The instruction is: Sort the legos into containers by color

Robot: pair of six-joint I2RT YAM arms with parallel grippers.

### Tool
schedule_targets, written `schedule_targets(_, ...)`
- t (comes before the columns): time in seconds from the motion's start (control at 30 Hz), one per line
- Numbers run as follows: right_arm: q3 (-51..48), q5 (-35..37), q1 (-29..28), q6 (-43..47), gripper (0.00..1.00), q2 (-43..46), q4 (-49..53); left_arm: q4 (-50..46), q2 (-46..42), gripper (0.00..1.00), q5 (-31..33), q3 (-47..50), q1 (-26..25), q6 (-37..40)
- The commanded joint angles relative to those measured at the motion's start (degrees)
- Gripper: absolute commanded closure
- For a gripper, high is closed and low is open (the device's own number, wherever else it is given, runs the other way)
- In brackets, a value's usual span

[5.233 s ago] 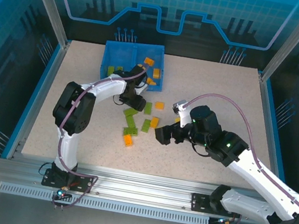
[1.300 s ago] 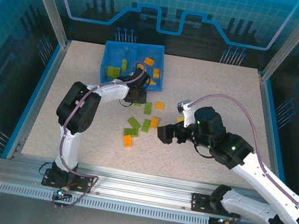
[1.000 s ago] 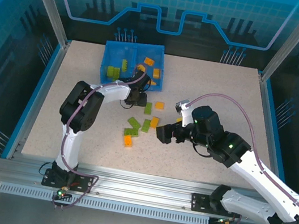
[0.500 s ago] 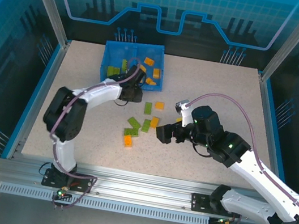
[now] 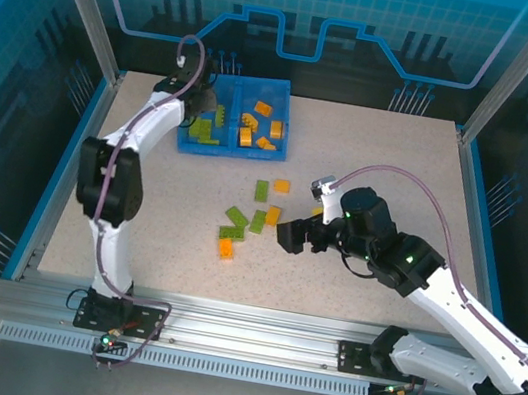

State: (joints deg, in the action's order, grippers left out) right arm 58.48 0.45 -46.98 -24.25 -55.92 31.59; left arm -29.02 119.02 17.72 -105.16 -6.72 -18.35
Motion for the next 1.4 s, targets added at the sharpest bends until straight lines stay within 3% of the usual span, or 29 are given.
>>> schedule_targets(0.0, 0.4, 0.2, -0.7, -0.9, 0.00, 2.1, 1.1, -6.3, 7.0, 0.71, -1.6, -9.1, 1.2, 0.2)
schedule_targets(0.07, 0.4, 0.4, -0.8, -1.1, 0.00, 2.5, 1.6, -8.0, 10.2, 0.69, -3.4, -13.7, 1.4, -0.1)
schedule_targets(0.2, 0.1, 0.9, -0.8, -1.5, 0.00, 3.4, 1.9, -11.0, 13.8, 0.54, -4.1, -19.9, 1.4, -0.3)
schedule_targets(0.3, -0.1, 1.0, -0.8, -1.6, 0.00, 3.5, 1.6, -11.5, 12.2, 0.47, -4.8, -19.9, 1.4, -0.8)
schedule_targets(0.37, -0.1, 0.9, -0.8, -1.5, 0.00, 3.1, 1.2, -10.7, 9.2, 0.48, -5.8, -17.7, 1.4, -1.3)
schedule_targets(0.47, -0.2, 1.1, -0.8, -1.1, 0.00, 2.0, 0.8, -6.8, 1.0, 0.53, -8.5, -9.5, 1.2, -3.4)
schedule_targets(0.57, -0.2, 2.1, -0.8, -0.8, 0.00, 0.1, 0.3, 1.2, -11.0, 0.55, -13.7, 4.6, 0.5, -7.7)
schedule_targets(0.7, 0.6, 4.1, -0.9, -0.2, 0.00, -4.5, -0.1, 7.8, -30.3, 0.56, -14.2, 22.0, -5.7, -7.9)
schedule_targets(0.9, 2.6, 10.7, -0.5, 0.9, 0.00, -16.2, -2.4, 7.3, -53.8, 0.56, -11.6, 37.0, -24.7, 6.2)
schedule_targets(1.03, 6.4, 16.3, 1.7, -0.9, 0.00, -27.4, -3.6, 0.6, -63.1, 0.50, -12.9, 39.5, -34.0, 20.2)
schedule_targets(1.1, 7.9, 16.1, 3.5, -1.0, 0.00, -32.3, -5.8, -3.5, -66.0, 0.42, -16.1, 40.8, -35.4, 26.9)
schedule_targets(1.23, 13.4, 17.6, 6.0, 2.4, 0.00, -42.2, -7.9, -8.6, -71.6, 0.17, -28.3, 47.2, -36.1, 44.2)
schedule_targets(1.33, 18.9, 18.2, 8.2, 3.3, 0.00, -49.0, -5.9, -9.8, -75.1, 0.01, -31.0, 51.6, -37.3, 51.8)
schedule_targets(1.37, 20.3, 17.8, 8.9, 3.3, 0.01, -50.9, -5.5, -9.4, -76.0, 0.01, -30.9, 53.0, -37.6, 53.2)
